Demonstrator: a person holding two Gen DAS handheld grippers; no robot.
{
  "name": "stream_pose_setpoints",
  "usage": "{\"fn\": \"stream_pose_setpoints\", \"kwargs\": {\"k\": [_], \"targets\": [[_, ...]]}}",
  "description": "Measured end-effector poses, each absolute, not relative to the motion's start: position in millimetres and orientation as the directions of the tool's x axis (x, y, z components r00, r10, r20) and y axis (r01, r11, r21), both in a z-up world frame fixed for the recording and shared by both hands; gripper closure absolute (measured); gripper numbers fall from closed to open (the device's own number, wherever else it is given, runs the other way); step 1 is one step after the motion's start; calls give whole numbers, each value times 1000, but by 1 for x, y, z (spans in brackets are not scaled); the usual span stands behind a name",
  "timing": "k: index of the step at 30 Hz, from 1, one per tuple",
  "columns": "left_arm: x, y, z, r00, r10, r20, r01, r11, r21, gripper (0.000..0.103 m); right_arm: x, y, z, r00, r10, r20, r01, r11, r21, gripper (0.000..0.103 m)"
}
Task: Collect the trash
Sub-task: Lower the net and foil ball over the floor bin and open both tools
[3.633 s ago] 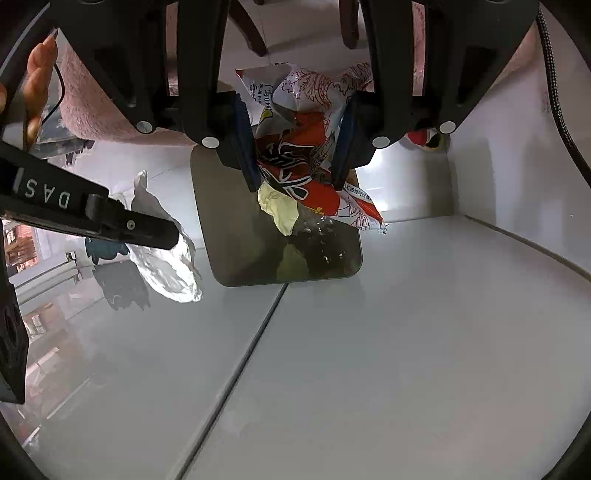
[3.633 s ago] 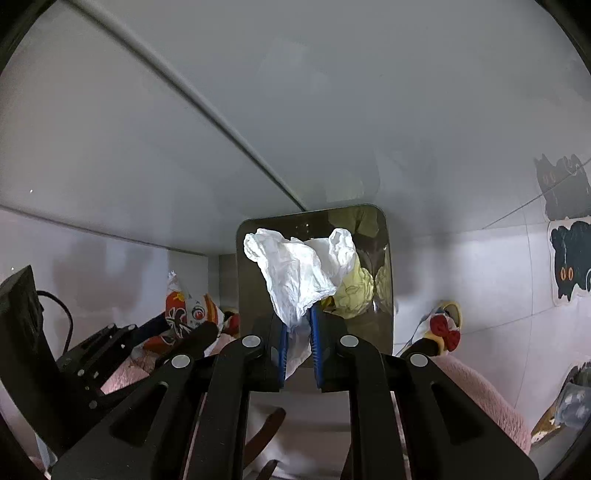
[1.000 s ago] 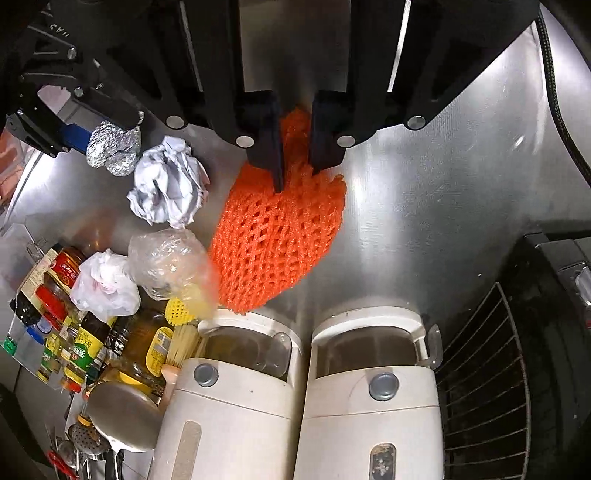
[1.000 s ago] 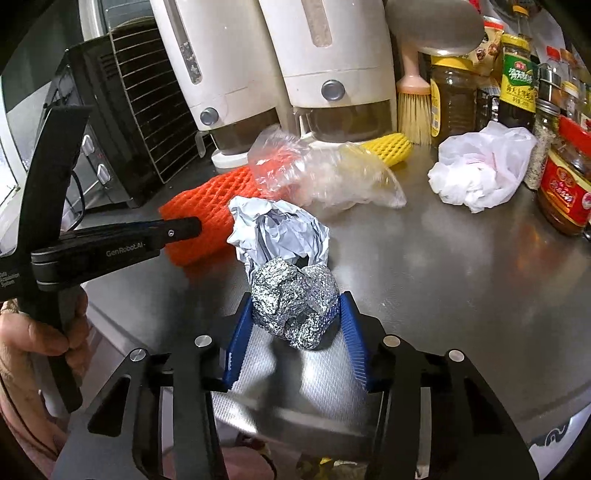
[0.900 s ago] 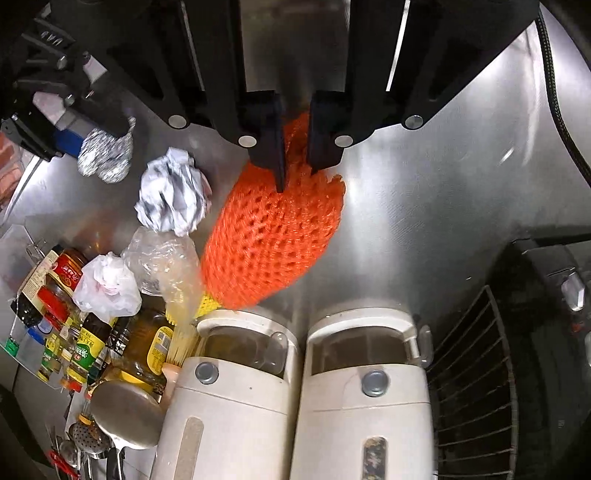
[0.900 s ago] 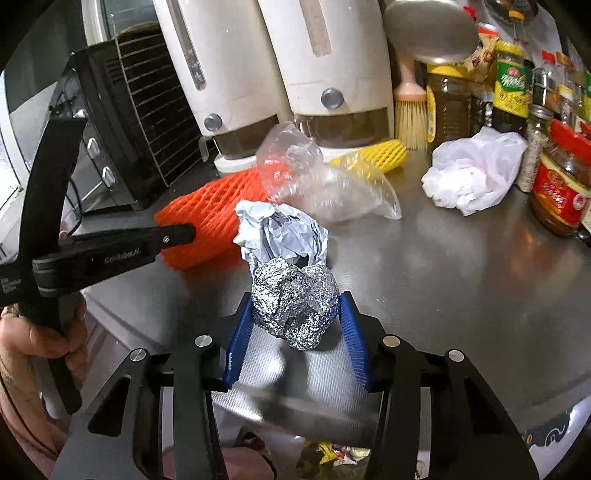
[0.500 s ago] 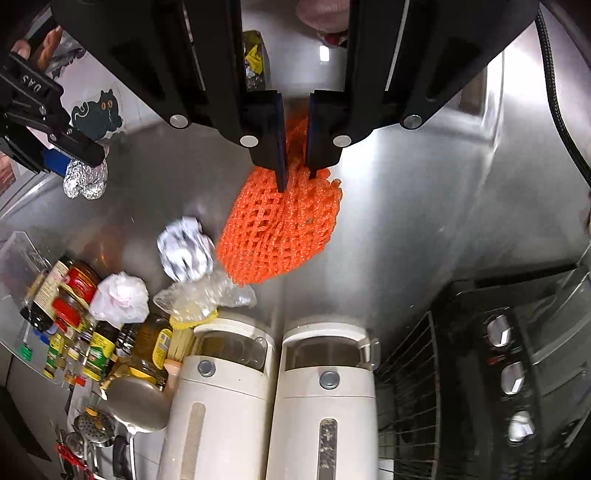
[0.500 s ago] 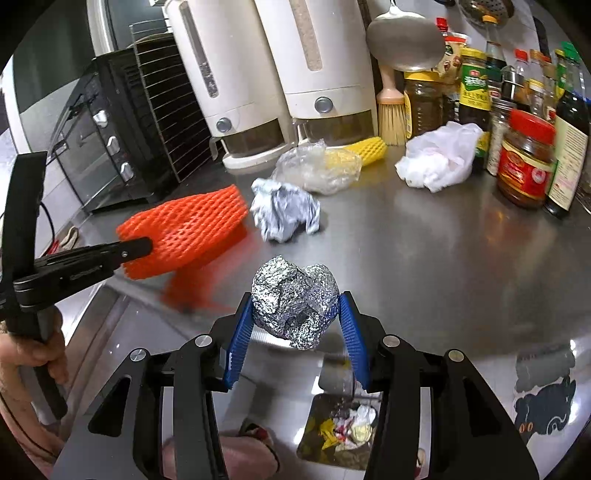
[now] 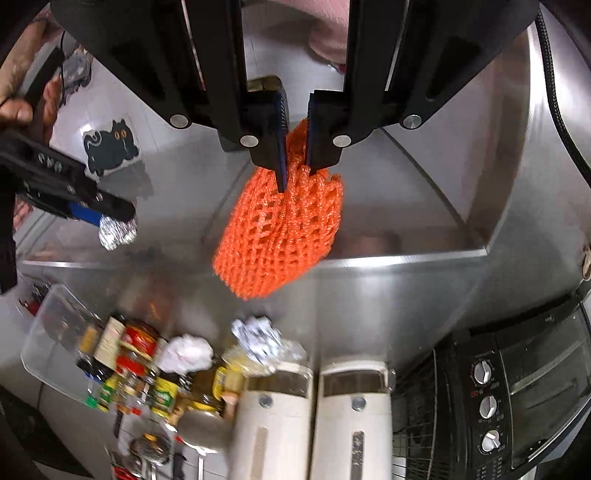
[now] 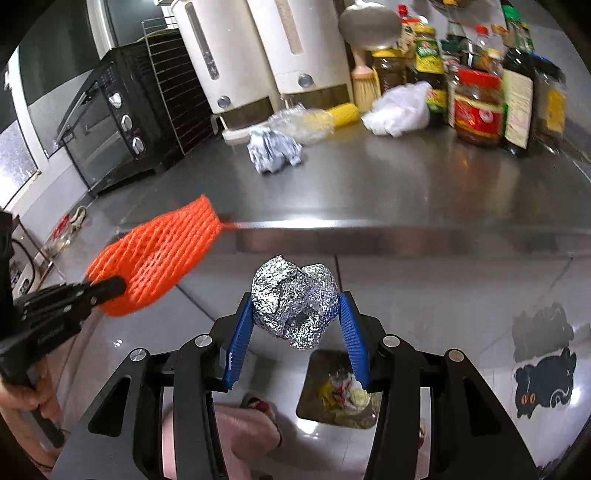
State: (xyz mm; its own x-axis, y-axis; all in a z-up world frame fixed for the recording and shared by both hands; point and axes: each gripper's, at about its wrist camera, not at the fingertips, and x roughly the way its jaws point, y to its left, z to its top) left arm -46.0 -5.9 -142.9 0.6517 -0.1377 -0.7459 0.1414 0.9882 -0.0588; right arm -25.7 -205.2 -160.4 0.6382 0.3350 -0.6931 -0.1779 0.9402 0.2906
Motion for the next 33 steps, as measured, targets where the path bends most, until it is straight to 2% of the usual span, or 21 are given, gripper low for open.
{"fn": "stream_pose_setpoints", "kwargs": {"k": [6, 11, 21, 33], "targets": [[-71, -23, -175, 617, -165, -770, 172, 982, -72, 95, -39, -213, -189, 607, 329, -723, -162, 942, 292, 55], [-71, -35, -227, 531, -176, -829, 195, 977, -82, 96, -41, -213, -223, 556, 332, -762, -150, 942, 301, 55], [-33, -45, -338, 338, -160, -928, 187, 977, -100, 96, -24, -216, -305, 461, 299, -835, -76, 951, 299, 55], [15, -73, -438, 174, -165, -971, 204, 970, -129, 96, 14, -218, -400, 307, 288, -907, 8, 952, 305, 55]]}}
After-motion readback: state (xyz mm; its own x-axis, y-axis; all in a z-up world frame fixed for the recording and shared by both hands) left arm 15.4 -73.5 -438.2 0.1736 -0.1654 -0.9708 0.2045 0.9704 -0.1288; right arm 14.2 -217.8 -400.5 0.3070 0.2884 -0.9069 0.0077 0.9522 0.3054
